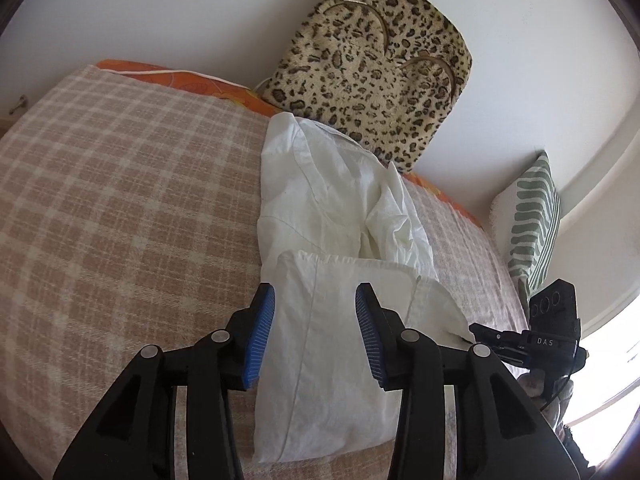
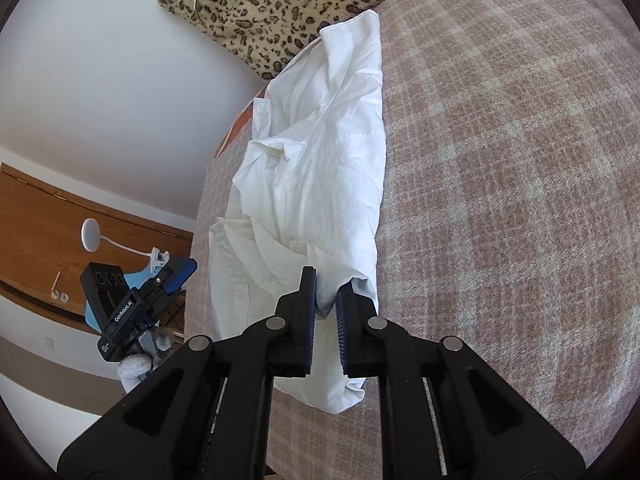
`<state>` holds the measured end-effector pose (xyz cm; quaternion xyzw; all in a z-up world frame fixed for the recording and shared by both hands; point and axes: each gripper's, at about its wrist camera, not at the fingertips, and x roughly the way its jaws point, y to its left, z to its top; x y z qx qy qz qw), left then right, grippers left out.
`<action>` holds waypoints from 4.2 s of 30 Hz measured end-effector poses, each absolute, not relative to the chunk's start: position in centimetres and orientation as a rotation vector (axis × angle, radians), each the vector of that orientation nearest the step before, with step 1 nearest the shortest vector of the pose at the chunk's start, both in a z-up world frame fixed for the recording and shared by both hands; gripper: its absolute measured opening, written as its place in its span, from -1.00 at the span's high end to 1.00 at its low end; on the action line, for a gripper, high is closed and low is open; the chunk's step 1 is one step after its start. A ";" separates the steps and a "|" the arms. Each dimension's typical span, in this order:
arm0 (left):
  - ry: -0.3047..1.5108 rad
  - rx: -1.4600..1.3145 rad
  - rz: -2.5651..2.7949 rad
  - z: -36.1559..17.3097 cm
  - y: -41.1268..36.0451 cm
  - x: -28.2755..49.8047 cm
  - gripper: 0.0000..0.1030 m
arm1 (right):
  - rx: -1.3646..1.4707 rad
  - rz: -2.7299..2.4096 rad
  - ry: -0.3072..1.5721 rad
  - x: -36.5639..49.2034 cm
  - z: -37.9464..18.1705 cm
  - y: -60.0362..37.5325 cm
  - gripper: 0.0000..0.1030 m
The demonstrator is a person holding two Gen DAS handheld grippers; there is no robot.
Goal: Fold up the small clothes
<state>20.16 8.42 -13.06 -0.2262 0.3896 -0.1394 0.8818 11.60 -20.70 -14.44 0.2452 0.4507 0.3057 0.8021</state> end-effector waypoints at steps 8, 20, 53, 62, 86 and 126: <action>0.755 -0.330 -0.352 -11.5 4.9 17.9 0.22 | 0.471 0.600 0.856 9.8 -12.0 -23.2 -0.04; 0.779 -0.153 -0.428 -12.7 -1.7 16.8 0.22 | 0.284 0.667 0.952 11.7 -13.7 -18.9 0.32; 0.792 -0.103 -0.313 -13.9 -0.7 17.4 0.22 | 0.284 0.711 0.948 13.8 -15.0 -19.1 0.33; 0.774 -0.120 -0.304 -13.2 0.0 17.6 0.23 | 0.150 0.591 0.781 10.0 -10.3 -19.2 0.33; 0.806 -0.089 -0.187 -16.2 3.2 15.0 0.24 | -0.138 0.662 0.740 4.1 -12.4 -14.8 0.42; 0.838 -0.366 -0.304 -10.5 12.1 32.5 -0.01 | 0.148 0.533 0.744 19.9 -5.7 -20.9 -0.03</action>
